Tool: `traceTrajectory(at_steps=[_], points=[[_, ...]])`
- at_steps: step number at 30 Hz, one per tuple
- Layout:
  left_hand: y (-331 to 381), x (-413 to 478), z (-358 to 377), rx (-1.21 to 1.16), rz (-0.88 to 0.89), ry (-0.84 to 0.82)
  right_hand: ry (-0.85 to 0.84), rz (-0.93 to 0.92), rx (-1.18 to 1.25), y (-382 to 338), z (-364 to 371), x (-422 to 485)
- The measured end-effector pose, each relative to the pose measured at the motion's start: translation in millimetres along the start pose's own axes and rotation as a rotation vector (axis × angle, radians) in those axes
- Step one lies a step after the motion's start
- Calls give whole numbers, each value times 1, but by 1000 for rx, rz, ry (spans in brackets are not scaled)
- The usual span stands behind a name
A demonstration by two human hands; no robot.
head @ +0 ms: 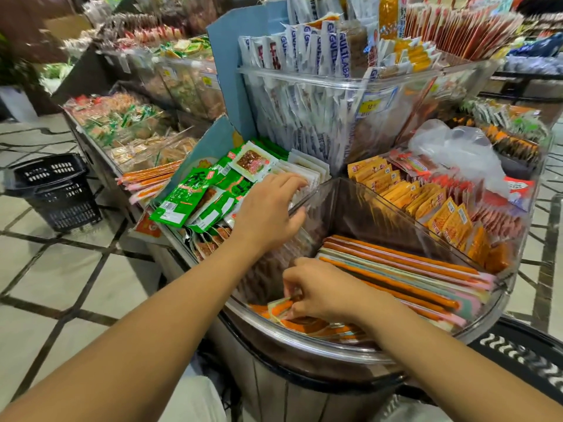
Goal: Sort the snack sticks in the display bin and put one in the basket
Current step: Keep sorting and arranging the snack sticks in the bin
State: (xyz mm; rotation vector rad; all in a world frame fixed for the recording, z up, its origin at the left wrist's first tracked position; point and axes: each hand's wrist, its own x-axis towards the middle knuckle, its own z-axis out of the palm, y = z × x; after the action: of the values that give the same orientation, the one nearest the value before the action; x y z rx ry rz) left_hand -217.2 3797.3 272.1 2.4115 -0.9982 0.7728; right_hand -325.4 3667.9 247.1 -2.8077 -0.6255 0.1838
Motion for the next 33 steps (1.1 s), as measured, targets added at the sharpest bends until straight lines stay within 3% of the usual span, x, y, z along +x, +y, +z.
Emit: traceTrajectory(at_steps=[4,11,16,21,25,27,31,33], points=[[-1,0,-1,-1,-6,0,138,14,182,8,-8,-16],[2,1,-2,12,-1,-2,571,206,600,24,-28,-46],[3,3,-1,33,28,1,706,307,892,25,-42,-69],[2,2,-1,119,104,27,907,291,928,26,-61,-87],[18,-4,-8,127,269,105,1001,302,955,26,-75,-99],[38,-17,-10,-36,245,13,1008,312,972,29,-79,-101],[63,-43,-2,-398,36,-418,1004,324,1132,31,-85,-103],[62,-47,2,-453,32,-463,1002,338,1168,30,-87,-105]])
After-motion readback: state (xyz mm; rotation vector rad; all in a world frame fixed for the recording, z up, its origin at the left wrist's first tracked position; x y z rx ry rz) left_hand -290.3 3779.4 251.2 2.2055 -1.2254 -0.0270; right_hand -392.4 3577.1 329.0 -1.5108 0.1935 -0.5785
